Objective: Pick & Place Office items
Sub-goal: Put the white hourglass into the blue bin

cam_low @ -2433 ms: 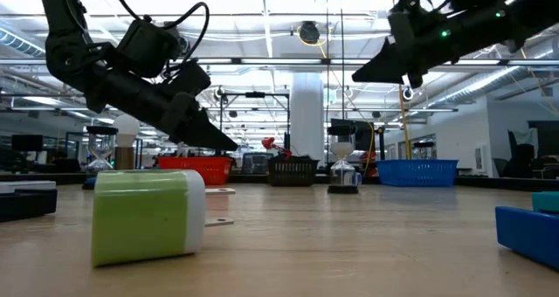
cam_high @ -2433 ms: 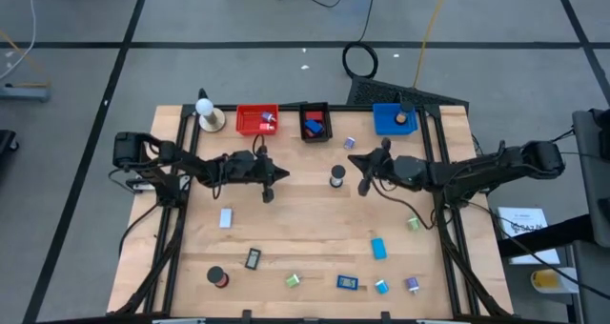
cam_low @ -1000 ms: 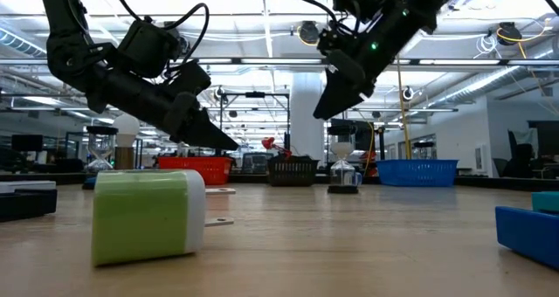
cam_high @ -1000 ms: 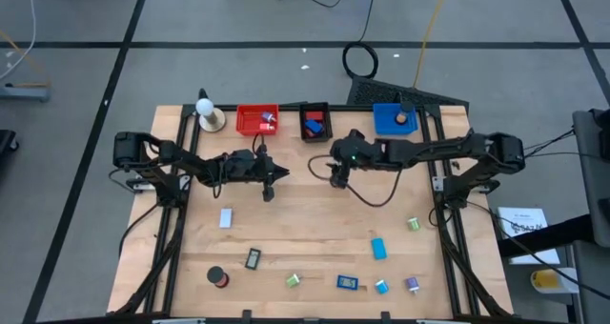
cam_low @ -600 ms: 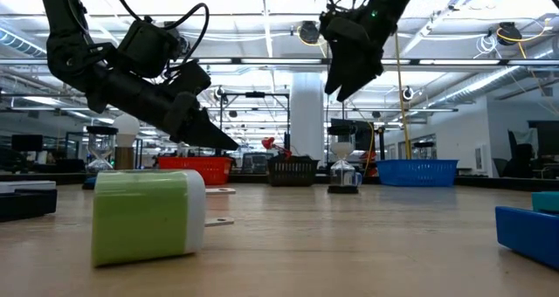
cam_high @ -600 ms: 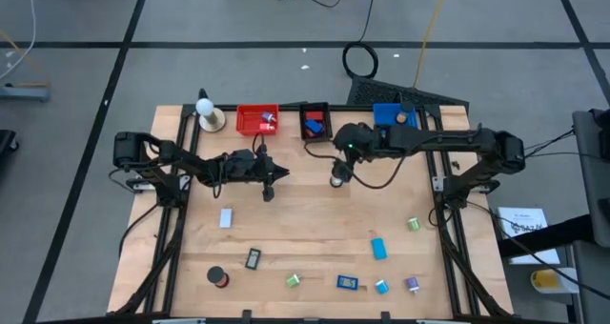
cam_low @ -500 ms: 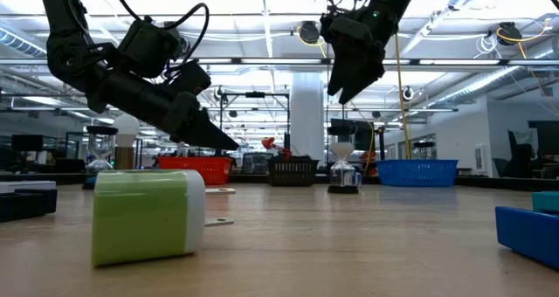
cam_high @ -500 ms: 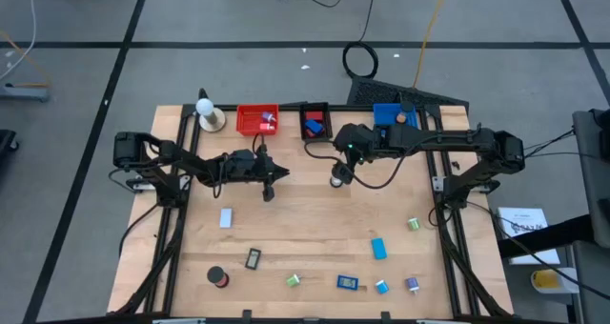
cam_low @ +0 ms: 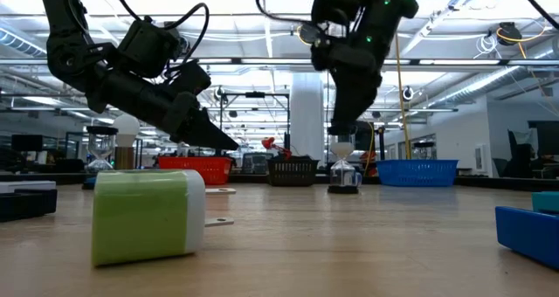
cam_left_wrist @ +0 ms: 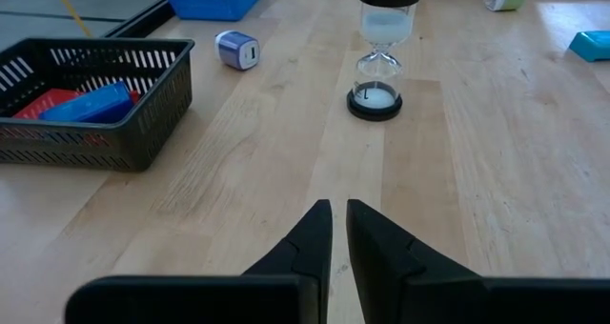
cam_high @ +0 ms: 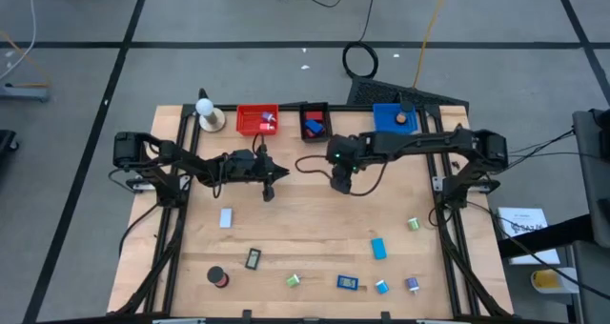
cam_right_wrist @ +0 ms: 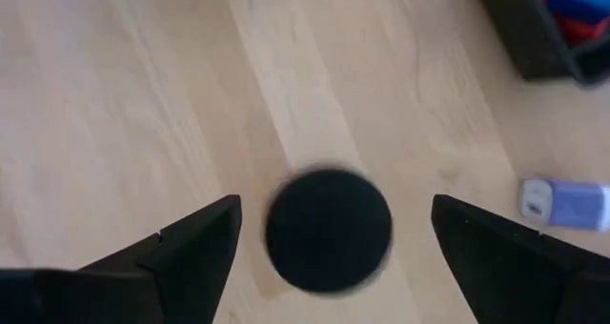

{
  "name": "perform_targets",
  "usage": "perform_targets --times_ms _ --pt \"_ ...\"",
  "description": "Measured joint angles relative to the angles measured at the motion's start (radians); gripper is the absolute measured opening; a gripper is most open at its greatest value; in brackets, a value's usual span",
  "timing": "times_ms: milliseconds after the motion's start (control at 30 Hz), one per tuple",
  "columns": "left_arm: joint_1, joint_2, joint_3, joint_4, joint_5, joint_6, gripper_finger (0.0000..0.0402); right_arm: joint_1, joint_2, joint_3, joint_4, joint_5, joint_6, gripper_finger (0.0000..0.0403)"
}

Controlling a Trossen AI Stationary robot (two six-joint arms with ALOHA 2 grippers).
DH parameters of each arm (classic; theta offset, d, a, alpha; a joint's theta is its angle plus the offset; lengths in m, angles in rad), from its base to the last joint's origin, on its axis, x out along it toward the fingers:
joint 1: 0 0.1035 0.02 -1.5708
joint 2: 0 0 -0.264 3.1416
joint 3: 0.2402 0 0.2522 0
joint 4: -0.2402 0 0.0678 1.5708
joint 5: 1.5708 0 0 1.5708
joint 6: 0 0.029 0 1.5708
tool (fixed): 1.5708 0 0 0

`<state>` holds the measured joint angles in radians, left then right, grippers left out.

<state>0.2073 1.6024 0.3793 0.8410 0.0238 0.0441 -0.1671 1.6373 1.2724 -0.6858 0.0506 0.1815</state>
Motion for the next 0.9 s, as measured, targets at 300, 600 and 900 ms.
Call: perform_targets --times_ms 300,600,900 --pt "0.0 0.0 0.0 0.001 0.0 0.0 0.0044 0.028 0.108 -0.001 0.008 0.032 -0.068 0.0332" --pt "0.0 0.0 0.0 0.001 0.0 0.0 0.0044 0.028 0.145 -0.001 0.052 0.031 -0.06 0.0243" --pt "0.0 0.0 0.0 0.001 0.0 0.0 0.0044 0.016 0.077 -0.001 0.019 0.027 -0.036 0.0182"
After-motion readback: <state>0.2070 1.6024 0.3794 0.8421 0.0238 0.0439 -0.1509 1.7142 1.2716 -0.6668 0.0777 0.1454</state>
